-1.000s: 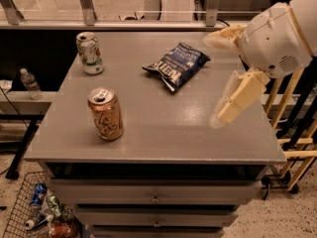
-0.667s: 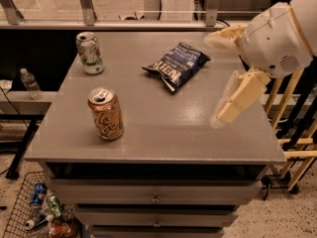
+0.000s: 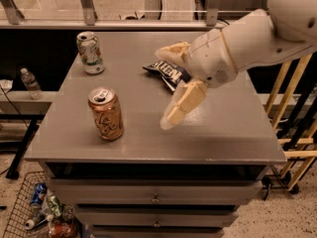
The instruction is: Knock orange can over
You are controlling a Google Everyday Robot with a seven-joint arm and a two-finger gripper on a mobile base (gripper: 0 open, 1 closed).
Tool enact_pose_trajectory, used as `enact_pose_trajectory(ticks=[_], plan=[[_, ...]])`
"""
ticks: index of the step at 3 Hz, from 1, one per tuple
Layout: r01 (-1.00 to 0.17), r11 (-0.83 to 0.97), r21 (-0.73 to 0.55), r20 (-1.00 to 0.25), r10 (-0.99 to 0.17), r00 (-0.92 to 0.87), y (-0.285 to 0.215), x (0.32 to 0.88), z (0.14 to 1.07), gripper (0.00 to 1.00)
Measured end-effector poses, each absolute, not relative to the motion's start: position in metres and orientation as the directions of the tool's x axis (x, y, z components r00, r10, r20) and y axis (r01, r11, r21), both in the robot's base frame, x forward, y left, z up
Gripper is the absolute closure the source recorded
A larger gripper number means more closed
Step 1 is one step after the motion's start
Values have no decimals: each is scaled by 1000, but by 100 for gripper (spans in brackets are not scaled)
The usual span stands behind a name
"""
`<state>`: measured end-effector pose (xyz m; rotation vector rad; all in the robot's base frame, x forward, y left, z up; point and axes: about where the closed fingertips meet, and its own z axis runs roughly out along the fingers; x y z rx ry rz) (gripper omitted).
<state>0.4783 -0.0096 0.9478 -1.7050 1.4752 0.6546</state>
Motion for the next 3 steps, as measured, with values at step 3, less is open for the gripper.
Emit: enact_pose_trajectory(ticks=[3], plan=[[-976, -159, -149, -906, -373, 199, 78, 484, 903, 0]])
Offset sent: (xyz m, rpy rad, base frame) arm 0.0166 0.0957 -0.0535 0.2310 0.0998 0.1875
